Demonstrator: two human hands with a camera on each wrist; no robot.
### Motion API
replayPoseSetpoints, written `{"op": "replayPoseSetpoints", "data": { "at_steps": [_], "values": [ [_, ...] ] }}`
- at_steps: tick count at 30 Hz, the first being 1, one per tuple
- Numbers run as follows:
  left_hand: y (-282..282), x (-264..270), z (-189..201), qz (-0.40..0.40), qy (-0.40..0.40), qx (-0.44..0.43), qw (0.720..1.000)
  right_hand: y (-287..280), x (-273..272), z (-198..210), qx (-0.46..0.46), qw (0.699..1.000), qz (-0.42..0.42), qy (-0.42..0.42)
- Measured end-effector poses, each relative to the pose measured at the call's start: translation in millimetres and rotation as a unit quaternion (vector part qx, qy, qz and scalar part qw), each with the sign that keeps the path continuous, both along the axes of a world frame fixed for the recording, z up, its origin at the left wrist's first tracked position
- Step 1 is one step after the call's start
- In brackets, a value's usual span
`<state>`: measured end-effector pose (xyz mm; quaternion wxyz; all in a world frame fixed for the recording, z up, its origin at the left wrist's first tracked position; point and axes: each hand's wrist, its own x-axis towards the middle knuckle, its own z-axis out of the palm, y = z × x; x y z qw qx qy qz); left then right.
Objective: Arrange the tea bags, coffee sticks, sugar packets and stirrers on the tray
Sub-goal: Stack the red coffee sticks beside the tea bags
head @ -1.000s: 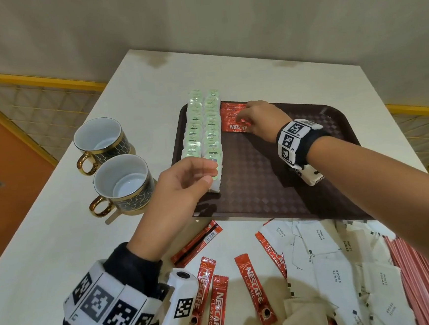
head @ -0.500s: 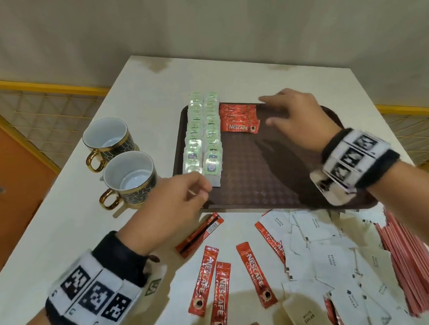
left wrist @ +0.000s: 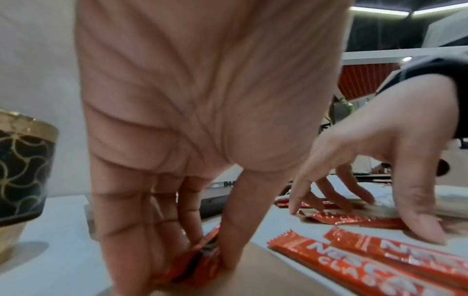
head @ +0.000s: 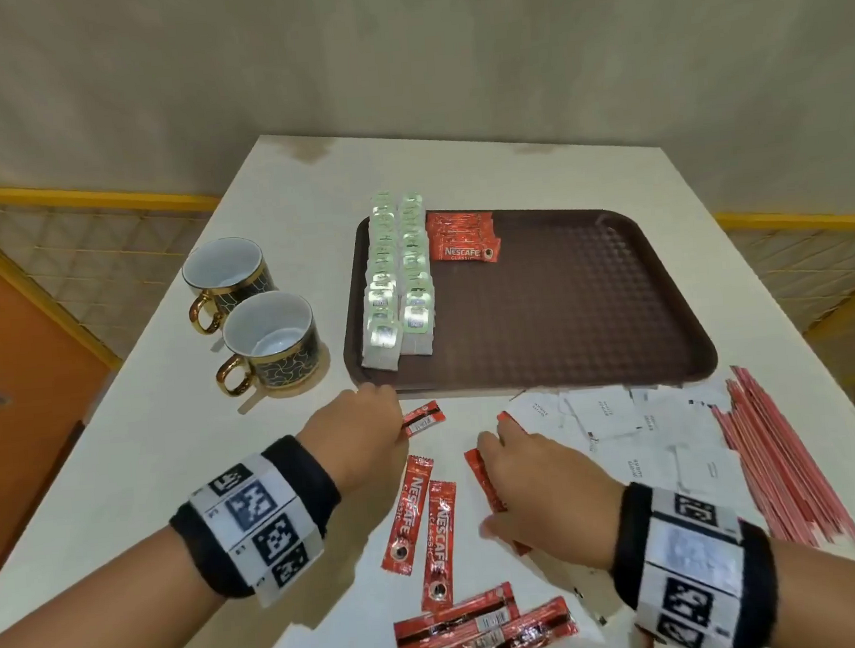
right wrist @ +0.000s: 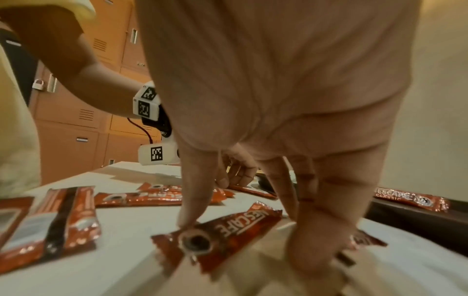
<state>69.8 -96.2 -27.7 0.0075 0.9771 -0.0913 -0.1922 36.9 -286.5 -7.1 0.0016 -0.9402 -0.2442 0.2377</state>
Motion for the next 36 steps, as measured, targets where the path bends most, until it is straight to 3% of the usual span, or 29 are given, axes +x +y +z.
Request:
{"op": "replayPoseSetpoints", "data": {
  "at_steps": [3, 7, 11, 17, 22, 31, 34, 36],
  "values": [
    [0.4, -3.0, -1.7, 0.059, 0.017, 0.008, 0.998, 2.7, -2.3, -12.9, 0.037, 0.999, 0.012, -0.034],
    [4.8, -1.2, -1.3, 0.076, 0.037, 0.015, 0.996, 2.1, 5.2, -10.3, 0.057, 0.998, -0.005, -0.002],
    [19.3, 4.8, 4.4, 0.09, 0.072, -0.025, 0.993, -4.9, 23.0, -1.0, 0.105, 0.99, -0.088, 0.044],
    [6.2, -25.0, 26.1, 0.125, 0.061, -0.123, 0.983, -30.8, 46.9, 19.4, 0.206, 0.96, -0.191, 0.004],
    [-32.6, -60.9, 18.0, 0.096, 0.066, -0.013, 0.993, -33.5, 56.7, 27.0, 0.285, 0.929, -0.237, 0.007],
    [-34.3, -68.5, -8.3, 0.088, -0.05, 0.103, 0.989, -40.2, 56.2, 26.4, 0.337, 0.908, -0.249, 0.005],
    [-30.2, -60.9, -9.7, 0.096, -0.039, 0.078, 0.992, -41.2, 53.6, 30.3, 0.373, 0.893, -0.251, 0.001],
    [-23.4, -53.2, -5.2, 0.139, -0.028, 0.0, 0.99, -40.4, 50.3, 33.7, 0.389, 0.886, -0.254, 0.008]
  ]
}}
